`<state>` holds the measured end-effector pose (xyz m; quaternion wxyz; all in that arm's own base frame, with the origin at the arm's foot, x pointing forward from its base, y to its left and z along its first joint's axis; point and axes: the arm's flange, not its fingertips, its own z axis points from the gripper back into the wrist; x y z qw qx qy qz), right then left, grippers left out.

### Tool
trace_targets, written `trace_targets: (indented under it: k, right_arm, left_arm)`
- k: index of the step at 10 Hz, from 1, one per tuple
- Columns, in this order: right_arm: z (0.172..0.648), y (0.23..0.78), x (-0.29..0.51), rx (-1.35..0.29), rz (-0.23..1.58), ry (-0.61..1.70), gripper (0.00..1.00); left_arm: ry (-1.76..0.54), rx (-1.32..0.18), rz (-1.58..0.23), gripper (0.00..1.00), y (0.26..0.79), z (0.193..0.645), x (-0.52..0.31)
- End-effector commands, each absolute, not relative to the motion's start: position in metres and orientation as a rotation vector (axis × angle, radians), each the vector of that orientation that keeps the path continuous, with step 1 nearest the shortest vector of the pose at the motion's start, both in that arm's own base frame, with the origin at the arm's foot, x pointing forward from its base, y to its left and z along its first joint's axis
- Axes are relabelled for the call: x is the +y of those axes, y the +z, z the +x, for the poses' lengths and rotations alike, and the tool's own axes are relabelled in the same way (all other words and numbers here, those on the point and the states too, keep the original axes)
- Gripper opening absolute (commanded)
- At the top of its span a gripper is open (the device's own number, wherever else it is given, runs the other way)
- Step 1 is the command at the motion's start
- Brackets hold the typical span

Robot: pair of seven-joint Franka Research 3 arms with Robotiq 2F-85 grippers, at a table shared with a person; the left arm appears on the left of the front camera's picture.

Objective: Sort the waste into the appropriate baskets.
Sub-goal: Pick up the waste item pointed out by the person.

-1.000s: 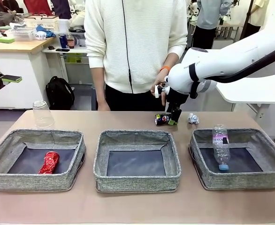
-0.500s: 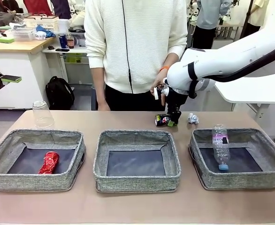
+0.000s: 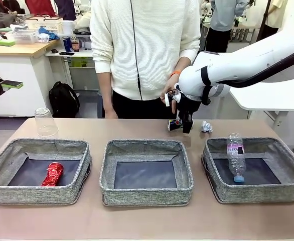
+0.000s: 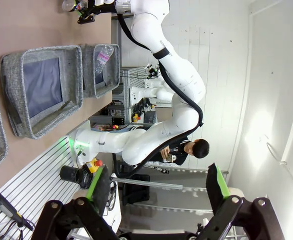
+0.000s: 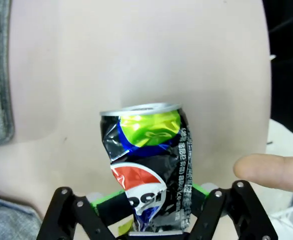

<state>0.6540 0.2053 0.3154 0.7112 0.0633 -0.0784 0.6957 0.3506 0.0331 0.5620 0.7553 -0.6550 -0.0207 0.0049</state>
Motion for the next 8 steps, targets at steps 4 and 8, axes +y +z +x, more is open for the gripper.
trace_targets:
  k: [4, 8]
  right_arm:
    - [0.653, 0.327, 0.196, -0.129, 0.195, 1.588, 0.0]
    - [0.607, 0.394, 0.191, 0.062, 0.276, 1.528, 0.0]
  left_arm:
    - [-0.016, -0.052, -1.425, 1.0, 0.562, 0.348, 0.035]
    - [-0.016, -0.052, -1.425, 1.0, 0.562, 0.348, 0.035]
